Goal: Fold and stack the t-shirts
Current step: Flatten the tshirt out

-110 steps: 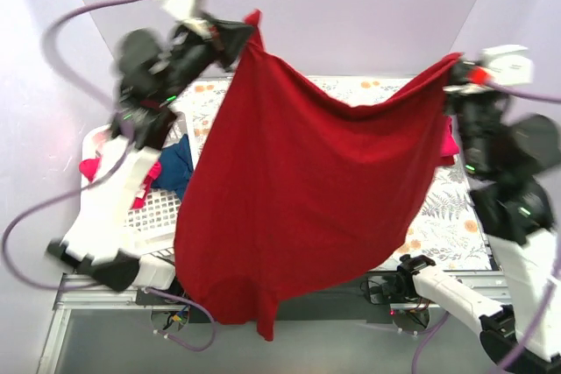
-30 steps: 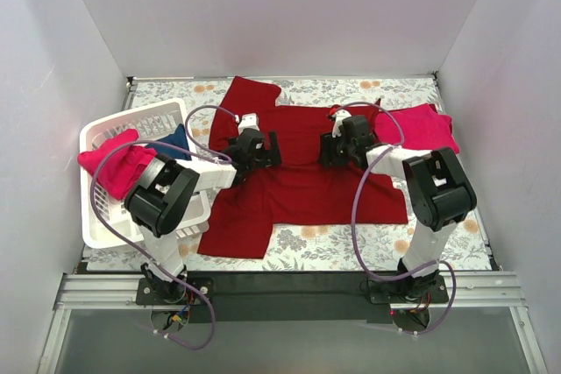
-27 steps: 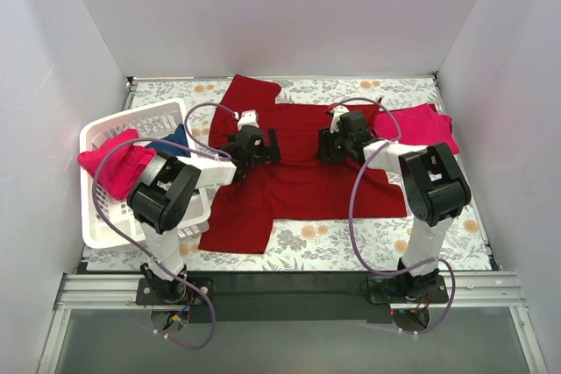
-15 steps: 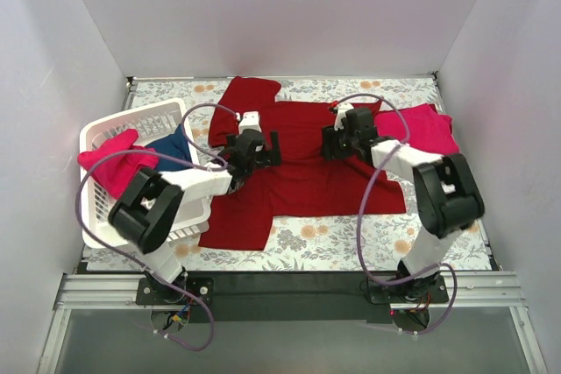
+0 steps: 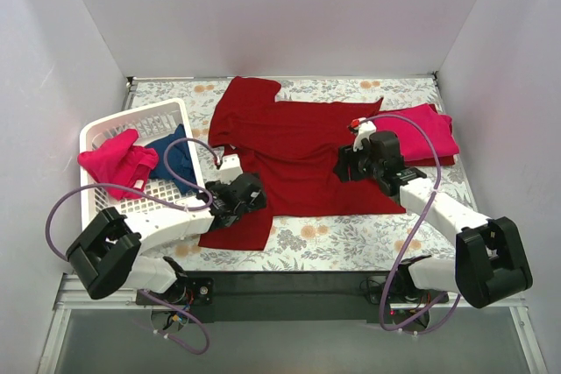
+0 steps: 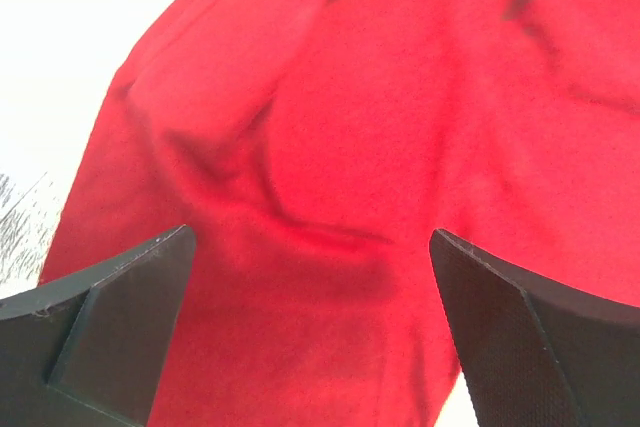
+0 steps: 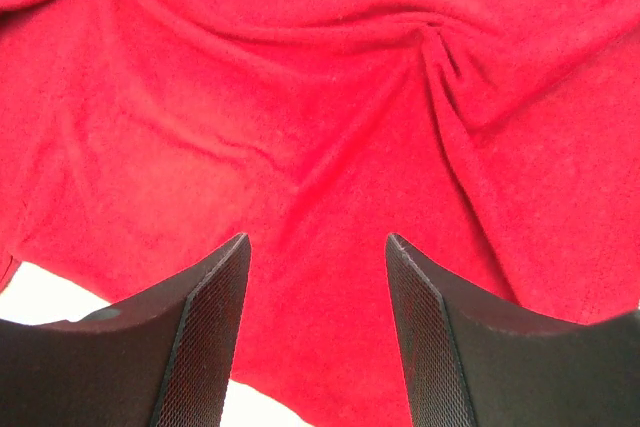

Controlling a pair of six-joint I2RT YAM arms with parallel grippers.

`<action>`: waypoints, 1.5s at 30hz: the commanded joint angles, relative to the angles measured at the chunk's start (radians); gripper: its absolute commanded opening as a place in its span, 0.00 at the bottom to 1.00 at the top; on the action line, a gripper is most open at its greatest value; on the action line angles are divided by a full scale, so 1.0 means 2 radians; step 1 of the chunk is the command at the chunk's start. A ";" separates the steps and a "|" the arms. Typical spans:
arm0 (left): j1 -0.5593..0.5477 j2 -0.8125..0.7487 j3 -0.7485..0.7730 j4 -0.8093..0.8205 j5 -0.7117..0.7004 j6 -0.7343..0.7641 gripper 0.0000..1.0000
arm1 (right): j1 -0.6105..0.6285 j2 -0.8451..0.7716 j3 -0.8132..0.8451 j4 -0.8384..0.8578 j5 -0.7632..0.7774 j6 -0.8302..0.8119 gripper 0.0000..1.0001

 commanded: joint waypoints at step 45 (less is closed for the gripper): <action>-0.092 -0.009 -0.065 -0.241 0.006 -0.327 0.36 | -0.001 -0.038 -0.039 0.024 -0.006 -0.001 0.52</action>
